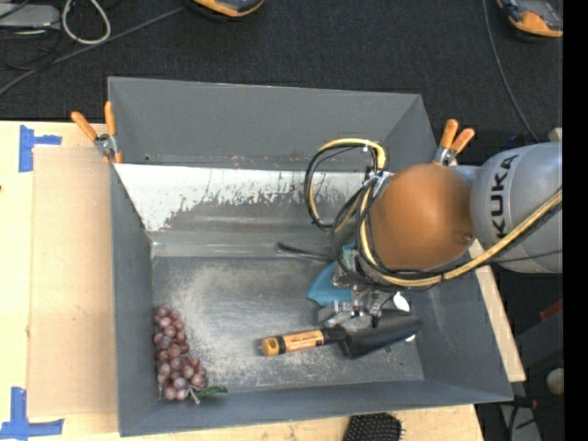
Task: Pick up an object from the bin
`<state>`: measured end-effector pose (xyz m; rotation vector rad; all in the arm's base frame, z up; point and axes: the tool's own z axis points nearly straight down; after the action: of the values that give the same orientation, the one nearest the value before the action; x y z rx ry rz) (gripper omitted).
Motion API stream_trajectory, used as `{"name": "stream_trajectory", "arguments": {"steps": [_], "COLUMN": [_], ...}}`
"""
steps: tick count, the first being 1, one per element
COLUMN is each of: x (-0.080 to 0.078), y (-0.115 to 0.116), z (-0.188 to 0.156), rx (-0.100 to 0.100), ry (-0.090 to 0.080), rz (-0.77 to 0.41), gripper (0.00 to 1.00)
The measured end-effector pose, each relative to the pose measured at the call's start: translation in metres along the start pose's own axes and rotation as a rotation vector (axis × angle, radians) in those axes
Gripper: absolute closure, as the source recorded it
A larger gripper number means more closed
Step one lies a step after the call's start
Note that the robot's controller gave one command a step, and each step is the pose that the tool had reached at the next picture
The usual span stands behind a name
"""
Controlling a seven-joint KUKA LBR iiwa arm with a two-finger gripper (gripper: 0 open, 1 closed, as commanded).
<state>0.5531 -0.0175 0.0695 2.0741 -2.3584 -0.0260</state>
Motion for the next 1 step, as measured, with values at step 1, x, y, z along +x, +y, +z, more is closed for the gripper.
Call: {"name": "stream_trajectory", "arguments": {"steps": [1], "x": [-0.0029], "y": [-0.0019], "z": [0.0003], "rx": [0.0], "ry": [0.0], "rz": [-0.041], "gripper": [1.0]}}
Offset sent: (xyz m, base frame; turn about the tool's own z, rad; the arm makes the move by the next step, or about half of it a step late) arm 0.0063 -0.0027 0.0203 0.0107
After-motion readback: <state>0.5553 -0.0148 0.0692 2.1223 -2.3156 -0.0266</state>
